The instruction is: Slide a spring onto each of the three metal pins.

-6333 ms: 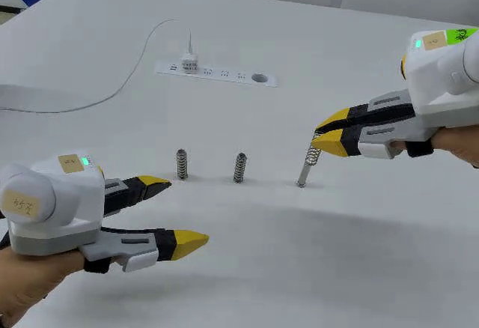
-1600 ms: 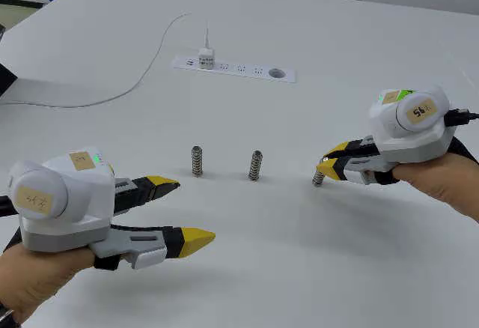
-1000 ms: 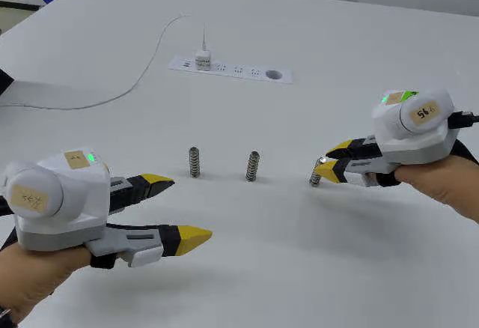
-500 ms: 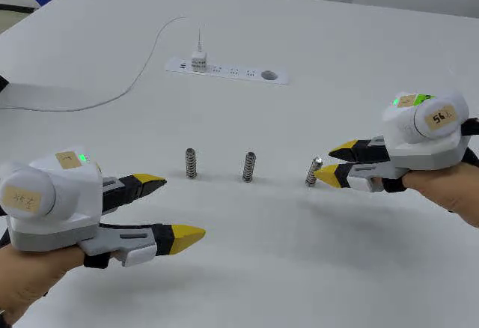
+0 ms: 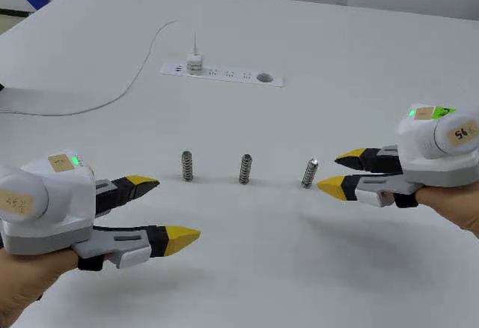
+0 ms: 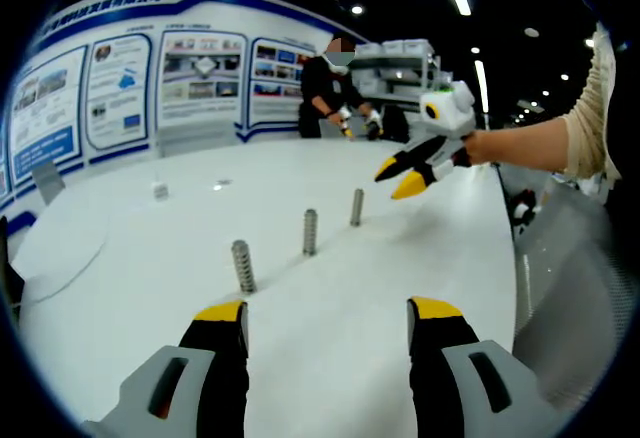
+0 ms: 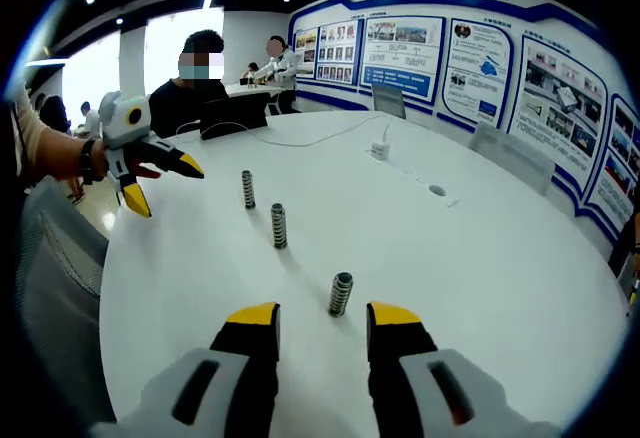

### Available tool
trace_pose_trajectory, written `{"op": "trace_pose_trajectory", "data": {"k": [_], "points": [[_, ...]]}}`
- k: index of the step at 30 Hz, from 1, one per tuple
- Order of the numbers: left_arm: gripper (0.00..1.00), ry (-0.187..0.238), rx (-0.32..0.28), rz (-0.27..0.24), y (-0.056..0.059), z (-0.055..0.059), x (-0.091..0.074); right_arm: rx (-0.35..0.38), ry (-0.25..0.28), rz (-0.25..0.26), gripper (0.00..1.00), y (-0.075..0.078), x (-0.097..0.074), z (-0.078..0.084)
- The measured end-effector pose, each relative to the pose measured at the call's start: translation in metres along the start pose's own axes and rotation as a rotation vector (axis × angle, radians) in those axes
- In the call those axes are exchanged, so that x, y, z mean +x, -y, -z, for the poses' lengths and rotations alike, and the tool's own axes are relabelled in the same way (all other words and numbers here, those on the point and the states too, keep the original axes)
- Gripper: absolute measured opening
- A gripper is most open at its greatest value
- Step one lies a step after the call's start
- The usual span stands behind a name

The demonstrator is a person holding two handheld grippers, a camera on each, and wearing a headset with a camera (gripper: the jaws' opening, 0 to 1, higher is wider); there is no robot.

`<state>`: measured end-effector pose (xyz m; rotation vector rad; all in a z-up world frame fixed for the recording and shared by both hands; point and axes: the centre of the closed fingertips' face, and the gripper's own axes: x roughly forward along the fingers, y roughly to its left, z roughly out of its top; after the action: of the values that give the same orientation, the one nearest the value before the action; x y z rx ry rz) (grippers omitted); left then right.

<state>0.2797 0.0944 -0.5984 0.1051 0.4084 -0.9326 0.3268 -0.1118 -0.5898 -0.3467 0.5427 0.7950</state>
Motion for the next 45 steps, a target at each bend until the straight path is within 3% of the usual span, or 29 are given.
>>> {"op": "trace_pose_trajectory", "data": {"k": [21,45], "points": [[0.67,0.009,-0.017,-0.022,-0.005,0.001,-0.005,0.022,0.047,0.026,0.43,-0.013,-0.029,0.013],[0.68,0.017,-0.032,-0.039,-0.007,0.004,-0.010,0.049,0.090,0.059,0.51,-0.019,-0.046,0.025]]}}
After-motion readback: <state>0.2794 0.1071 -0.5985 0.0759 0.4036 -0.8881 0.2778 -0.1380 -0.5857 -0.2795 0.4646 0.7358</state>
